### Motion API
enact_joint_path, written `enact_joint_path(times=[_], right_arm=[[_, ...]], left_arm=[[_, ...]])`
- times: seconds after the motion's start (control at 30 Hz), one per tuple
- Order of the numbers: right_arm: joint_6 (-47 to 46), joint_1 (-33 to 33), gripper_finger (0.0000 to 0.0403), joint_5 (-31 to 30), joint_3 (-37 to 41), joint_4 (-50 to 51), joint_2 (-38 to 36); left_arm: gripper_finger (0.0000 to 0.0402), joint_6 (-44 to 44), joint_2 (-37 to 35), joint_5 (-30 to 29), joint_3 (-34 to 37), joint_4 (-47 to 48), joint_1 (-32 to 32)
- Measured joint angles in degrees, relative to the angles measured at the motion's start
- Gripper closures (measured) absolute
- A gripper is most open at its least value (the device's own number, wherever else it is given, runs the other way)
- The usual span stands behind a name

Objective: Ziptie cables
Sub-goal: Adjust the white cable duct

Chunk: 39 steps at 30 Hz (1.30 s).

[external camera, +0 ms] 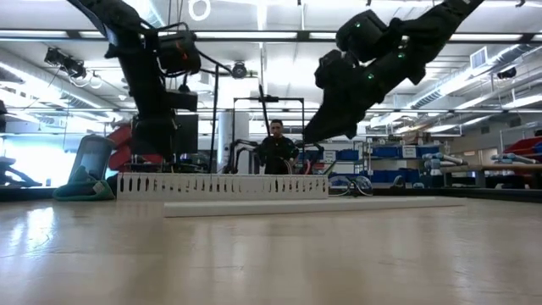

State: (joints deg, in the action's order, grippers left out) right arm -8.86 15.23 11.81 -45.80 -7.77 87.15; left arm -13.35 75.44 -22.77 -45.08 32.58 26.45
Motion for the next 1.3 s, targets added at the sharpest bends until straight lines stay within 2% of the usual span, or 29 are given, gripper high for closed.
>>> enact_joint_path(times=[0.13, 0.33, 0.37, 0.6, 0.9, 1.17, 1.3], right_arm=[[-0.5, -3.8, 0.0321, -0.7, 0.3, -3.0, 0.9], [-2.9, -6.5, 0.0369, -5.1, 0.2, -7.3, 3.4], [-3.7, -6.5, 0.0374, -5.2, 0.2, -7.3, 3.7], [-5.7, -8.3, 0.0401, -5.5, 0.8, -1.4, 4.3], [-6.5, -13.1, 0.0402, -5.9, 3.0, 0.8, 3.6], [-7.2, -14.9, 0.0403, -6.0, 3.0, 8.0, 2.8], [-7.5, -15.3, 0.0403, -11.9, 3.0, 16.9, -0.2]], left_arm=[[0.0252, -1.3, 0.0, 1.3, 0.0, -0.5, 3.6], [0.0379, -1.4, 0.2, 4.1, 0.0, -3.1, 7.9], [0.0389, -1.4, 0.4, 4.1, 0.0, -3.4, 8.4], [0.0392, -0.6, 4.2, 5.9, 0.0, -2.1, 11.2], [0.0392, 3.6, 11.1, 5.8, 0.0, 1.6, 11.6], [0.0395, 15.1, 11.7, 20.6, 0.0, 11.6, 9.2], [0.0398, 21.4, 11.7, 25.1, 0.0, 14.0, 3.6]])
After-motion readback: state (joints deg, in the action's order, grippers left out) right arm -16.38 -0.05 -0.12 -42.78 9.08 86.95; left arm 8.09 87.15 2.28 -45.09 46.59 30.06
